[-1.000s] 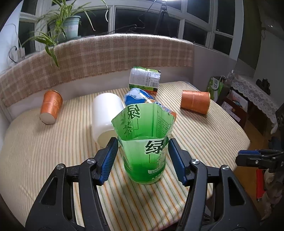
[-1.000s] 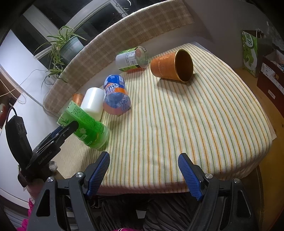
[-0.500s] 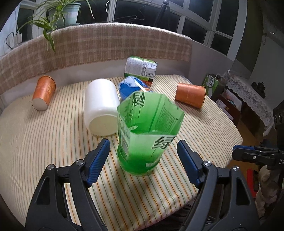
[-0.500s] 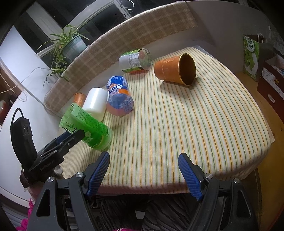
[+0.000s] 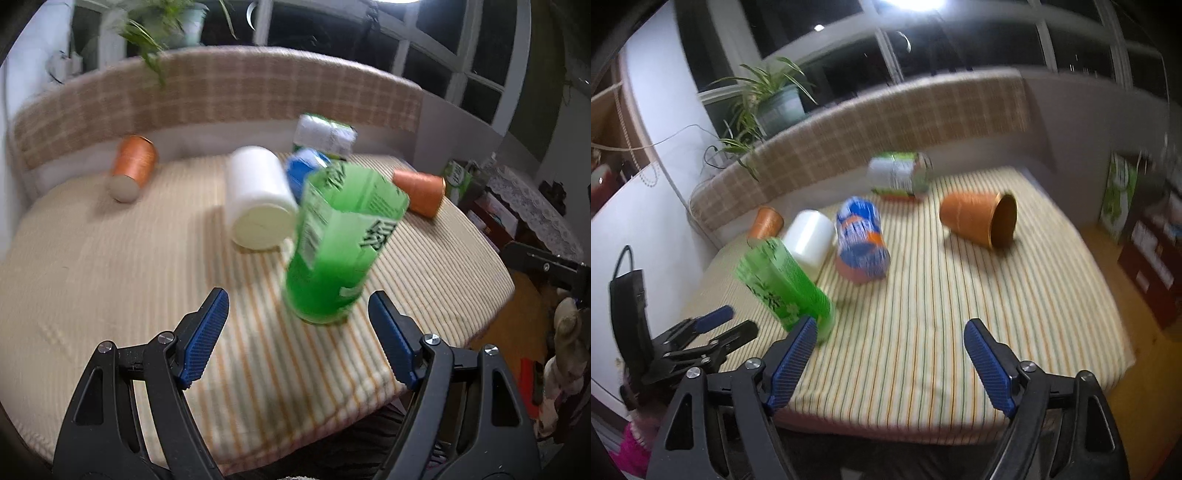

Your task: Flip cup upright

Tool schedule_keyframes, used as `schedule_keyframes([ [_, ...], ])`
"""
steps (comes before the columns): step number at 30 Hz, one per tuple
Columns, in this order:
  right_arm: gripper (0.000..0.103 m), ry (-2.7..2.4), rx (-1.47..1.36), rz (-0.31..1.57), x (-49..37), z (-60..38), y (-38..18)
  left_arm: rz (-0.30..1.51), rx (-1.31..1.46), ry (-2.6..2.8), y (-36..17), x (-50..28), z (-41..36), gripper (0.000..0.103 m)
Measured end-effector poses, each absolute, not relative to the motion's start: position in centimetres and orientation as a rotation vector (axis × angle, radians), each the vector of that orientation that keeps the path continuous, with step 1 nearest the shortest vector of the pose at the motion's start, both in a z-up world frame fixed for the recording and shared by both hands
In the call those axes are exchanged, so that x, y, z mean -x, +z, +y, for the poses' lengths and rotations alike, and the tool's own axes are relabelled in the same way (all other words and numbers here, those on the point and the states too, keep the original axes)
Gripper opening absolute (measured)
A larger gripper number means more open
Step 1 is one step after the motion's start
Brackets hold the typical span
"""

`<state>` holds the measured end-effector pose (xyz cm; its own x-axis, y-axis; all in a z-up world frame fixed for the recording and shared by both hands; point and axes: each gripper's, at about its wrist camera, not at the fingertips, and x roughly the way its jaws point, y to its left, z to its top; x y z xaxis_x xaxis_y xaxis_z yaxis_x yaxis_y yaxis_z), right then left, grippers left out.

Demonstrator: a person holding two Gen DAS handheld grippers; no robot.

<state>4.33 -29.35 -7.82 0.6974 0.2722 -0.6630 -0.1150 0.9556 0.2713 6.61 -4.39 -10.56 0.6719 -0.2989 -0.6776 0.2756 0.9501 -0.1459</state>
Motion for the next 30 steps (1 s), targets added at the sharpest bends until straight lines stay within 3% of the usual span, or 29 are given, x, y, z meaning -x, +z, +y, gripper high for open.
schedule_keyframes([
  [5, 0.090, 0.193, -0.113, 0.651, -3.7, -27.5, -6.0, 0.652, 0.065, -0.227, -7.9, -5.0, -2.7, 0.081],
  [9, 0.092, 0.174, -0.064, 0.573, -3.3, -26.4, -5.0, 0.542, 0.095, -0.169, -5.6, -3.7, -1.5, 0.094],
  [14, 0.102, 0.150, -0.039, 0.496, -2.8, -25.6, -4.0, 0.442, 0.086, -0.136, -3.3, -2.6, -1.3, 0.101],
  [30, 0.103, 0.097, -0.014, 0.392, -2.1, -24.3, -3.1, 0.382, 0.052, -0.080, -1.9, -1.4, -1.9, 0.102],
])
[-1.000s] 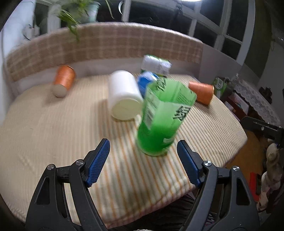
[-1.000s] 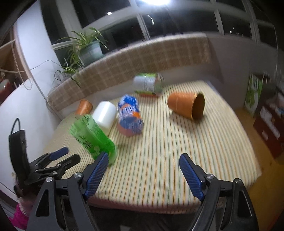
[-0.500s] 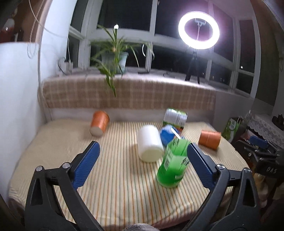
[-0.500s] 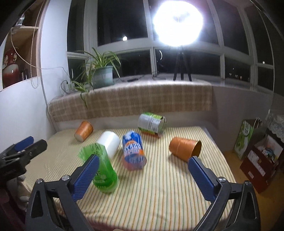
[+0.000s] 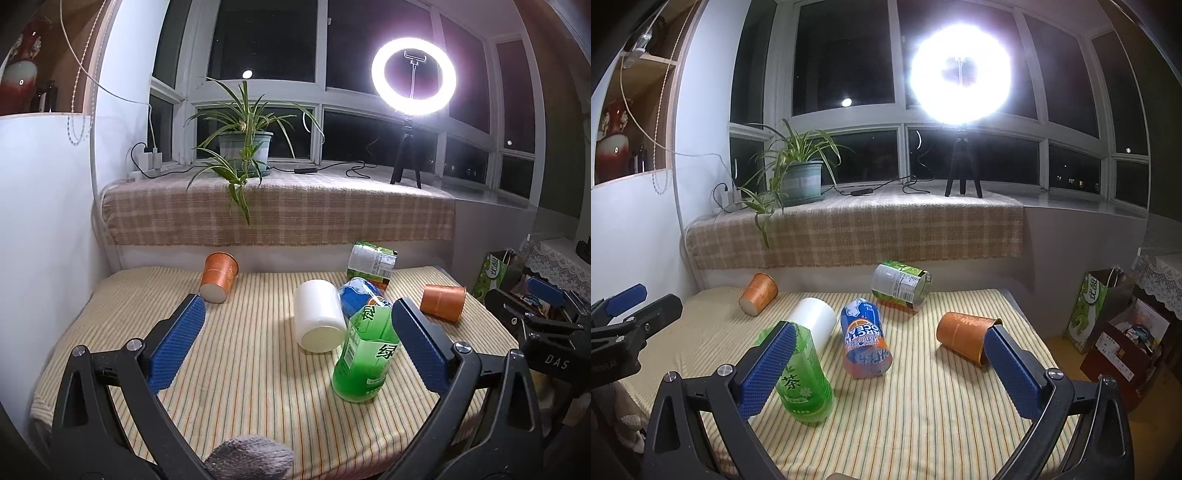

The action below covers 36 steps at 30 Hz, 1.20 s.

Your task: Flip cup upright

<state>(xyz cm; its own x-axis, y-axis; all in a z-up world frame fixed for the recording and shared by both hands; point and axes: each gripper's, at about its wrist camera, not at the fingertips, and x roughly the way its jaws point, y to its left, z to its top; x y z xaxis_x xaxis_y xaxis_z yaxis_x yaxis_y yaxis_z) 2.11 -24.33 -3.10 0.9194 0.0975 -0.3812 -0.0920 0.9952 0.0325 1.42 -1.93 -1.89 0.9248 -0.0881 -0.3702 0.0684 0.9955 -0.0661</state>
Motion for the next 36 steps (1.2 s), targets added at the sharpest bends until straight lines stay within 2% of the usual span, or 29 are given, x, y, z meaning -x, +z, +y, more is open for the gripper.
schedule_keyframes([
  [36, 0.103, 0.103, -0.023, 0.411, -2.54, -24.46, -3.41, 0.378, 0.055, -0.062, -2.01, -1.50, -1.16, 0.103],
])
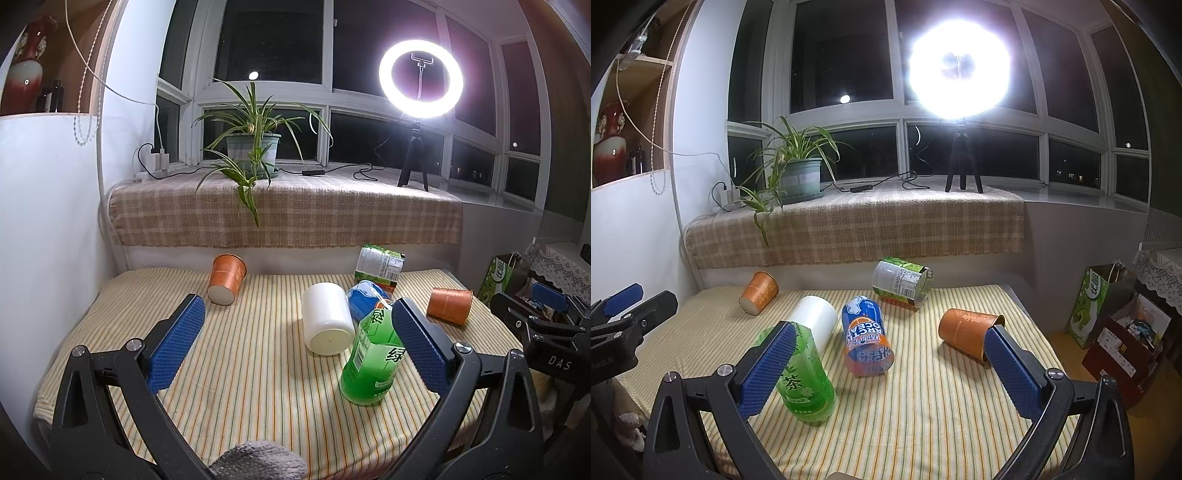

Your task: Flip cup upright

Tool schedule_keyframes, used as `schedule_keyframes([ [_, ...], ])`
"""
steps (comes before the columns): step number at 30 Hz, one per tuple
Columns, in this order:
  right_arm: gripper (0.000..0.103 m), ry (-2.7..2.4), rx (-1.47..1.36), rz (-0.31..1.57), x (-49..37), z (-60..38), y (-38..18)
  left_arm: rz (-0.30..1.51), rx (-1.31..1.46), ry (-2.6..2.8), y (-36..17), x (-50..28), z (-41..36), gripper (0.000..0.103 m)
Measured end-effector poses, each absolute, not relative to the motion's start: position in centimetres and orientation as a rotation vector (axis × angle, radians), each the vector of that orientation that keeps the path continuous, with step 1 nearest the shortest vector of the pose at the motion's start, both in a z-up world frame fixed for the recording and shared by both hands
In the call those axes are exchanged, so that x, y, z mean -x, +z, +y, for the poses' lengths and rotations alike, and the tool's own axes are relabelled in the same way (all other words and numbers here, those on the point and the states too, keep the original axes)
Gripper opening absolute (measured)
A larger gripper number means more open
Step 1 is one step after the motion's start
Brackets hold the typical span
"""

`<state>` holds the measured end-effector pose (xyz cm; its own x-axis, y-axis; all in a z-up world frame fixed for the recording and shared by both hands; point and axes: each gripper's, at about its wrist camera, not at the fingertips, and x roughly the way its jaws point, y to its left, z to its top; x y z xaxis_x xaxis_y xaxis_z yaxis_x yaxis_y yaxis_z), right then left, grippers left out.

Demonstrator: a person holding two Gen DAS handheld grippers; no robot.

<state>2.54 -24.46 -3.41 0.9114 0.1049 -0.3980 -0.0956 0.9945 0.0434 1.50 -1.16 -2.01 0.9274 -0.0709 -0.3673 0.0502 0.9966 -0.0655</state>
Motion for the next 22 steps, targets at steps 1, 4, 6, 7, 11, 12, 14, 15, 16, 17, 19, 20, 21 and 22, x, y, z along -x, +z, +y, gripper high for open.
schedule_keyframes([
  [1, 0.103, 0.104, -0.024, 0.413, -2.52, -24.47, -3.42, 0.379, 0.055, -0.062, -2.00, -1.53, -1.05, 0.103],
  [4, 0.103, 0.109, -0.028, 0.420, -2.56, -24.38, -3.33, 0.381, 0.056, -0.062, -1.99, -1.50, -1.08, 0.103],
  [6, 0.103, 0.111, -0.029, 0.423, -2.58, -24.27, -3.21, 0.379, 0.055, -0.061, -1.98, -1.49, -1.09, 0.103],
  [7, 0.103, 0.113, -0.029, 0.425, -2.56, -24.24, -3.24, 0.379, 0.055, -0.060, -1.97, -1.49, -1.09, 0.103],
  [11, 0.103, 0.117, -0.026, 0.429, -2.58, -24.04, -3.25, 0.376, 0.057, -0.060, -2.00, -1.51, -1.05, 0.103],
  [12, 0.103, 0.118, -0.025, 0.430, -2.56, -23.99, -3.24, 0.376, 0.057, -0.059, -1.99, -1.53, -0.92, 0.103],
  [14, 0.103, 0.120, -0.024, 0.430, -2.63, -23.92, -3.22, 0.375, 0.057, -0.058, -1.99, -1.51, -0.79, 0.103],
  [15, 0.103, 0.120, -0.024, 0.430, -2.62, -23.92, -3.22, 0.373, 0.055, -0.057, -1.97, -1.52, -0.69, 0.103],
  [16, 0.103, 0.121, -0.023, 0.431, -2.62, -23.87, -3.21, 0.373, 0.054, -0.056, -1.97, -1.55, -0.66, 0.103],
  [17, 0.103, 0.121, -0.022, 0.431, -2.57, -23.83, -3.23, 0.373, 0.055, -0.058, -1.95, -1.53, -0.60, 0.103],
  [19, 0.103, 0.122, -0.021, 0.431, -2.56, -23.78, -3.20, 0.371, 0.053, -0.058, -1.93, -1.54, -0.56, 0.103],
  [20, 0.103, 0.121, -0.022, 0.431, -2.59, -23.83, -3.22, 0.372, 0.053, -0.057, -1.94, -1.53, -0.63, 0.103],
  [21, 0.103, 0.122, -0.021, 0.430, -2.58, -23.79, -3.22, 0.372, 0.051, -0.056, -1.93, -1.56, -0.53, 0.103],
  [22, 0.103, 0.122, -0.021, 0.431, -2.59, -23.77, -3.25, 0.373, 0.056, -0.056, -1.95, -1.50, -0.68, 0.103],
])
